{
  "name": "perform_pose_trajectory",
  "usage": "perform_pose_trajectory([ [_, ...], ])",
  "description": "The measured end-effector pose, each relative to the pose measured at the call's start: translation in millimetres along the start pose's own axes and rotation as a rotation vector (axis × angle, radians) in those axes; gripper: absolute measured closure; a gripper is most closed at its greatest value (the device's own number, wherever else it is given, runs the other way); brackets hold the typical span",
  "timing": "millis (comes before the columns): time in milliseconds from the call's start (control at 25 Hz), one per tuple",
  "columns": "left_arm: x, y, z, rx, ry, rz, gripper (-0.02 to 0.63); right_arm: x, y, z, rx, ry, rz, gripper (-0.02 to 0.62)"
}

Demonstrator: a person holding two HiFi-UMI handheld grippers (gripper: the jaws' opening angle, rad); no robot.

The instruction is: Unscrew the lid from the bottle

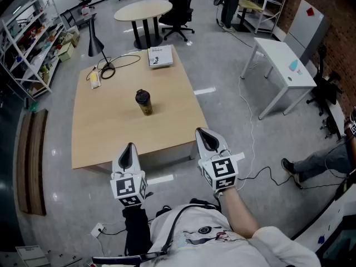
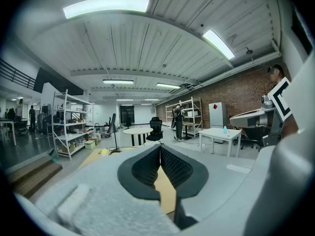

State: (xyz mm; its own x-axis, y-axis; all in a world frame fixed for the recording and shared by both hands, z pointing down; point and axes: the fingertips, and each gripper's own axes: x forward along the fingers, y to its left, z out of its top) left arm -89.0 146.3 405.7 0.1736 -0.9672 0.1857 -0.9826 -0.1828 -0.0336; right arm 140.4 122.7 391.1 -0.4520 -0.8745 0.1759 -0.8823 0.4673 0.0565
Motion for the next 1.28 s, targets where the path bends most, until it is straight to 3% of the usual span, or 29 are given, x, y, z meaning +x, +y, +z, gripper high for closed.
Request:
perform_pose_trajectory([
  [440,3.6,-8.9,-6.1,-0.006,0.014,0.012,0.58,-4.5,-6.7,-5.5,0.026,-0.028,0.046,0.591],
  [520,7.7,-17.4,-9.0,-0.001,0.015,-0.023,0.527,-8.3,-10.4,-7.8,0.034,-0.036,0.061,0.591],
  [680,19.3,-34.8,-21.8,0.017,0.031,-0.078,0.351,-17.0,-22.3,-18.2,0.045,-0.027,0.084,0.589],
  [800,32.2,-45.4,-37.3,0.025,0.063,-0.116,0.291,-18.7,-31.8,-25.7,0.065,-0.025,0.115,0.588],
  [920,48.9,-51.2,-52.7,0.044,0.087,-0.146,0.237,-4.8,-34.6,-28.3,0.086,-0.025,0.159,0.509],
  [1040,78.3,-42.5,-66.4,0.052,0.091,-0.149,0.102,25.2,-26.6,-17.8,0.077,-0.058,0.218,0.417],
  [1120,104.6,-30.8,-81.8,0.052,0.116,-0.147,0.039,51.2,-16.6,-9.2,0.072,-0.073,0.267,0.321],
  [1280,167.7,2.7,-128.8,0.037,0.176,-0.15,0.02,107.6,0.2,4.5,0.052,-0.081,0.34,0.199],
])
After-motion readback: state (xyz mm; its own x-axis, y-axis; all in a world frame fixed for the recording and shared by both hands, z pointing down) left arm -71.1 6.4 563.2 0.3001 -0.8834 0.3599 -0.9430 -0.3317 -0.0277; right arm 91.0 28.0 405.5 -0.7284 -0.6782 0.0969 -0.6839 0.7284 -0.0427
